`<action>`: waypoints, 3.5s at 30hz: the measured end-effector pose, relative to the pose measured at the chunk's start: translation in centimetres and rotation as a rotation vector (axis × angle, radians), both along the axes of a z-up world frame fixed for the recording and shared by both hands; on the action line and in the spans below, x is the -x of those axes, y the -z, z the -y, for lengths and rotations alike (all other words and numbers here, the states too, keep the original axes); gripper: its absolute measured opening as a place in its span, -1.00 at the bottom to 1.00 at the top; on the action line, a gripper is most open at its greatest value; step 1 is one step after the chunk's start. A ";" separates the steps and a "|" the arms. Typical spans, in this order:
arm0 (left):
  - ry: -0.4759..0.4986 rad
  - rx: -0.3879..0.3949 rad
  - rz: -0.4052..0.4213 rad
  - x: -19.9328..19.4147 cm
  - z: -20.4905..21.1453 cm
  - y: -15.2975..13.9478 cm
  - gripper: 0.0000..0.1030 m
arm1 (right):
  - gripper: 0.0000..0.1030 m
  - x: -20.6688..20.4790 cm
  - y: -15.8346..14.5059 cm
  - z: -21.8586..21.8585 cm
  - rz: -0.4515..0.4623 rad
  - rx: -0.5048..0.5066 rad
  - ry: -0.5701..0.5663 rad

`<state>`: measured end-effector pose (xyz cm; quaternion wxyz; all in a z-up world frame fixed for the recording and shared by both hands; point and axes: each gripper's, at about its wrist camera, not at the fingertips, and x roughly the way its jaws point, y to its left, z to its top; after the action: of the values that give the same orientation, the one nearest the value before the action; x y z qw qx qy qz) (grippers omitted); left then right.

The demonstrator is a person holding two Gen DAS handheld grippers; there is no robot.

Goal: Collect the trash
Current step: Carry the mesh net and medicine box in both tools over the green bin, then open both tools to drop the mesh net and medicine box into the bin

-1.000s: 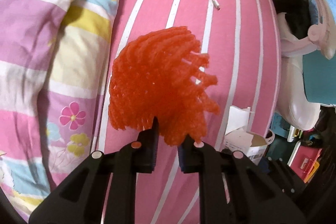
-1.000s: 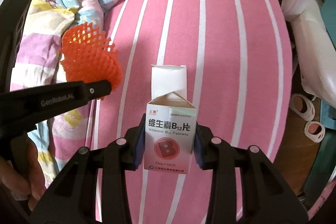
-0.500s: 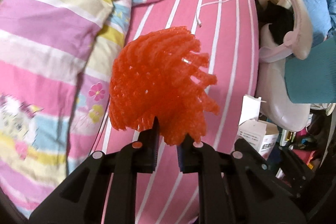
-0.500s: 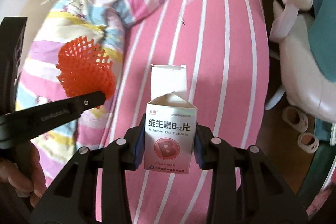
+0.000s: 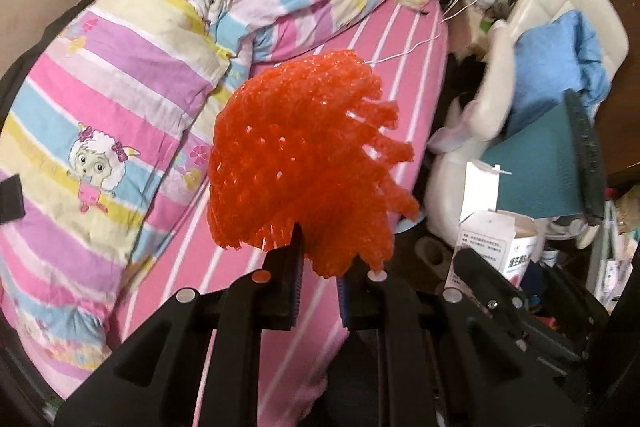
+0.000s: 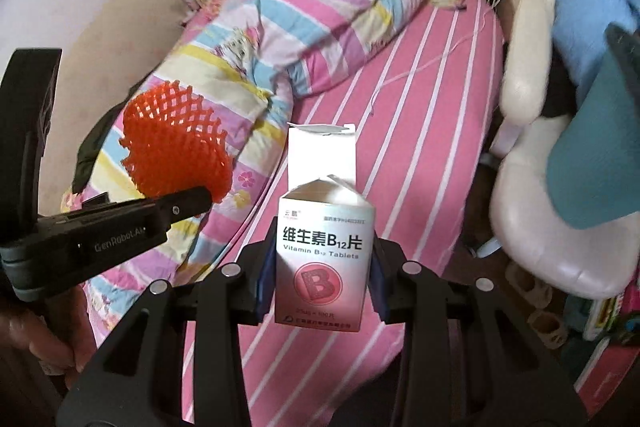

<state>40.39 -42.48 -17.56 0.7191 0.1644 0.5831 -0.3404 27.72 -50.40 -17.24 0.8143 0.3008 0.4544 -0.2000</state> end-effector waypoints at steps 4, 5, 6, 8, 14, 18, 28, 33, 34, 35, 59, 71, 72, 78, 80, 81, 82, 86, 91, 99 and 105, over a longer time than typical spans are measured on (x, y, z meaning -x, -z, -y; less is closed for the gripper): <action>-0.010 0.060 -0.021 3.4 -0.1 -3.1 -0.73 | -0.25 3.8 -3.7 0.6 0.017 0.003 0.026; -0.009 0.071 -0.023 4.0 0.0 -3.6 -0.73 | -0.25 4.7 -4.7 0.7 0.023 0.014 0.028; -0.005 0.085 -0.024 4.7 0.1 -4.2 -0.73 | -0.25 5.6 -5.6 0.9 0.028 0.028 0.027; 0.015 0.119 -0.019 6.4 0.8 -5.6 -0.73 | -0.25 7.1 -7.2 1.2 0.036 0.050 0.030; 0.063 0.180 -0.010 9.7 3.0 -8.7 -0.73 | -0.25 11.2 -10.3 3.3 0.046 0.096 0.080; 0.109 0.197 0.003 11.4 4.9 -10.1 -0.73 | -0.25 13.1 -11.6 5.3 0.063 0.112 0.121; 0.195 0.206 -0.012 16.5 13.2 -10.7 -0.73 | -0.25 18.4 -12.8 11.8 0.064 0.144 0.185; 0.238 0.198 -0.024 19.2 17.8 -10.6 -0.73 | -0.25 21.3 -12.6 16.5 0.058 0.133 0.223; 0.247 0.193 -0.025 19.8 18.9 -10.6 -0.73 | -0.25 21.8 -12.5 17.7 0.056 0.130 0.230; 0.255 0.189 -0.025 20.3 19.8 -10.5 -0.73 | -0.25 22.2 -12.5 18.4 0.056 0.126 0.235; 0.334 0.114 -0.095 26.0 36.8 -6.8 -0.72 | -0.24 27.7 -7.5 34.8 -0.024 0.037 0.284; 0.320 0.094 -0.121 25.4 40.7 -5.1 -0.71 | 0.16 26.9 -5.9 38.5 -0.046 0.019 0.269; 0.319 0.094 -0.123 25.4 40.8 -5.0 -0.70 | 0.17 26.9 -5.8 38.7 -0.047 0.019 0.271; 0.331 0.087 -0.128 25.6 42.0 -4.5 -0.60 | 0.24 27.2 -5.7 39.7 -0.049 0.020 0.286; 0.336 0.081 -0.122 25.8 42.4 -4.3 -0.58 | 0.25 27.5 -5.6 40.0 -0.050 0.020 0.293; 0.341 0.080 -0.120 25.9 42.6 -4.3 -0.58 | 0.25 27.6 -5.6 40.1 -0.051 0.018 0.298; 0.344 0.079 -0.120 26.0 42.8 -4.2 -0.58 | 0.26 27.8 -5.5 40.2 -0.052 0.015 0.305; 0.356 0.072 -0.115 26.5 43.6 -4.1 -0.46 | 0.29 28.7 -5.2 40.8 -0.056 0.012 0.331; 0.358 0.072 -0.107 26.8 44.1 -4.2 -0.23 | 0.40 29.8 -5.3 41.3 -0.057 0.020 0.365; 0.334 0.066 -0.074 27.0 44.5 -4.4 0.31 | 0.57 31.3 -5.7 41.8 -0.051 0.048 0.417; 0.339 0.067 -0.067 27.5 44.6 -4.5 0.41 | 0.58 32.1 -5.9 41.9 -0.046 0.056 0.433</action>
<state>12.92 -87.12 -13.08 0.6368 0.2250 0.5588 -0.4813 -4.39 -92.34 -11.33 0.7497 0.3639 0.3920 -0.3897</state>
